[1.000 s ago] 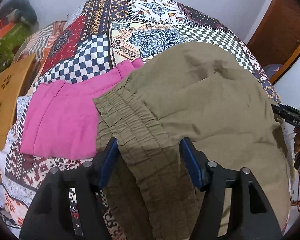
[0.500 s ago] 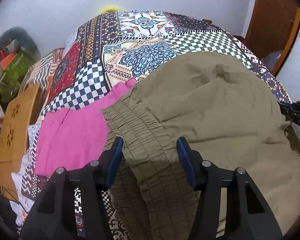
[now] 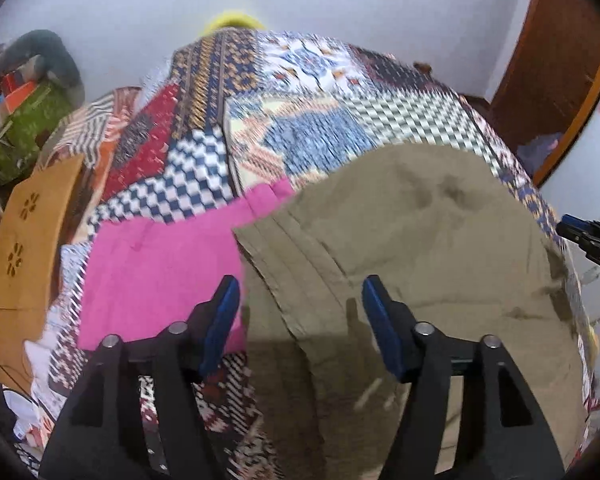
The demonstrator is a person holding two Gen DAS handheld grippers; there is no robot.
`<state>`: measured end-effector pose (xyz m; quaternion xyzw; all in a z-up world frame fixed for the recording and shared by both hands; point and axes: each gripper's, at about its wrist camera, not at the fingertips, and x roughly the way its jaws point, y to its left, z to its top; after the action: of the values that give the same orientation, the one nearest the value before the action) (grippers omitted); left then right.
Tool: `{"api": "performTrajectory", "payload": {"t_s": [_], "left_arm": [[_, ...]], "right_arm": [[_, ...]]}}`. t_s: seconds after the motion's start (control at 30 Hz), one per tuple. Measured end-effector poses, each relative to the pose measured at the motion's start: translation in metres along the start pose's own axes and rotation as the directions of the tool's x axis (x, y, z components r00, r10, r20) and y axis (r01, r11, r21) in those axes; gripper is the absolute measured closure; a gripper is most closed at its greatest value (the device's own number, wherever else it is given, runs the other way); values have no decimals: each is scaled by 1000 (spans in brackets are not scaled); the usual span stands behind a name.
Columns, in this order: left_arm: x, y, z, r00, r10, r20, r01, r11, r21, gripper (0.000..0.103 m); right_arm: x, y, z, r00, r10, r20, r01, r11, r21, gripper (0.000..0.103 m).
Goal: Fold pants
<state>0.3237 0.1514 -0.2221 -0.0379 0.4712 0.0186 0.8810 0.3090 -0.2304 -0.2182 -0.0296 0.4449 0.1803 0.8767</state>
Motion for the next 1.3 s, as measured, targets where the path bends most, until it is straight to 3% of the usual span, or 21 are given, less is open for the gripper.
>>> {"api": "performTrajectory", "payload": {"t_s": [0.03,0.23,0.4,0.5,0.7,0.83,1.1,1.17,1.2,1.3], "left_arm": [[1,4,4,1000,4,3,-4,1000,-11,36],[31,25,24,998,-10,-58,5,997,-72,36],[66,30,30,990,5,-142,-16,997,-76,31],[82,34,33,984,-22,-176,6,996,-88,31],[104,42,41,981,-47,-189,27,994,-106,29],[117,42,43,975,-81,-206,57,991,-119,29],[124,43,39,974,-128,-187,102,984,-143,34],[124,44,39,975,-132,-176,106,984,-146,37],[123,43,39,977,-127,-169,104,985,-138,40],[113,35,39,987,-79,-137,68,994,-82,45]], "right_arm": [[-2,0,5,1000,-1,17,1,1000,0,61],[11,5,41,999,19,45,-19,1000,3,60],[34,8,61,999,18,35,-18,1000,-5,56],[51,8,68,1000,19,13,-19,1000,-18,56],[90,3,90,998,35,-45,-36,999,-8,56],[114,-1,102,992,97,-80,-95,995,32,56],[149,13,103,982,102,-159,-105,994,-8,56],[150,18,101,984,87,-156,-95,995,-42,64],[151,20,100,983,84,-165,-94,994,-52,83],[148,22,99,987,53,-154,-67,994,-87,88]]}}
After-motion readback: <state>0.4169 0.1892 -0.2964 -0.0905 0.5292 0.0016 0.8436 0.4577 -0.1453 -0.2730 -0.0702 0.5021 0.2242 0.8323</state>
